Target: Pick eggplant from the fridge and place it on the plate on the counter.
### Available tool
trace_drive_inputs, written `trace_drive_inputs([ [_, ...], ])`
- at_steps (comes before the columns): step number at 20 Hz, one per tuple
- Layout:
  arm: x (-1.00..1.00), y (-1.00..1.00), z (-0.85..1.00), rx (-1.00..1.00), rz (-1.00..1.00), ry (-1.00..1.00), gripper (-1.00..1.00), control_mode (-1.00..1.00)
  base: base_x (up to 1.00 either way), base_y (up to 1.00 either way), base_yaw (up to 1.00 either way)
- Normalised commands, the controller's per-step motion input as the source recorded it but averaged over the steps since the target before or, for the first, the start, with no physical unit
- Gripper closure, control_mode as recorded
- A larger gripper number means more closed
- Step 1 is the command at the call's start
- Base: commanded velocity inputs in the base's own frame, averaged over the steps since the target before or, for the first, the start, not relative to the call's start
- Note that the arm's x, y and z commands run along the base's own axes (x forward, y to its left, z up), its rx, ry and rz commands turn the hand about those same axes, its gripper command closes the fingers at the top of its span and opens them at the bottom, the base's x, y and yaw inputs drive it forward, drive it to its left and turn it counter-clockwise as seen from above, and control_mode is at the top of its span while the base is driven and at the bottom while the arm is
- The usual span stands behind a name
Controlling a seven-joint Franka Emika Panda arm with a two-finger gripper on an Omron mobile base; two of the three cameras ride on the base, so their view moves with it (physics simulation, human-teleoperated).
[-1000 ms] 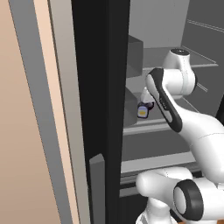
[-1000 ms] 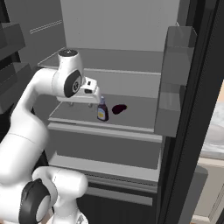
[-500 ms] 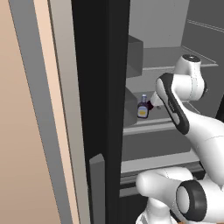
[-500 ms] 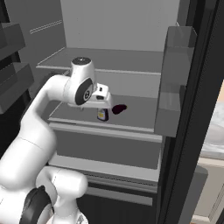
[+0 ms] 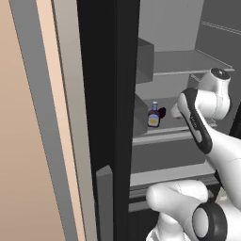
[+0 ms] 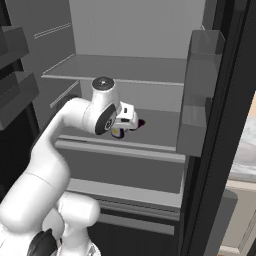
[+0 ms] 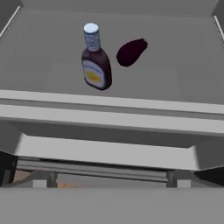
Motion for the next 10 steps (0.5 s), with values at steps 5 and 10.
trace_drive_inputs([
  [5,0.14,-0.29,-0.18,0.0,0.0,-0.05,-1.0,-1.0,0.0,0.0,0.0],
  [10,0.25,-0.2,-0.16,0.0,0.0,0.0,-1.0,-1.0,0.0,0.0,0.0],
])
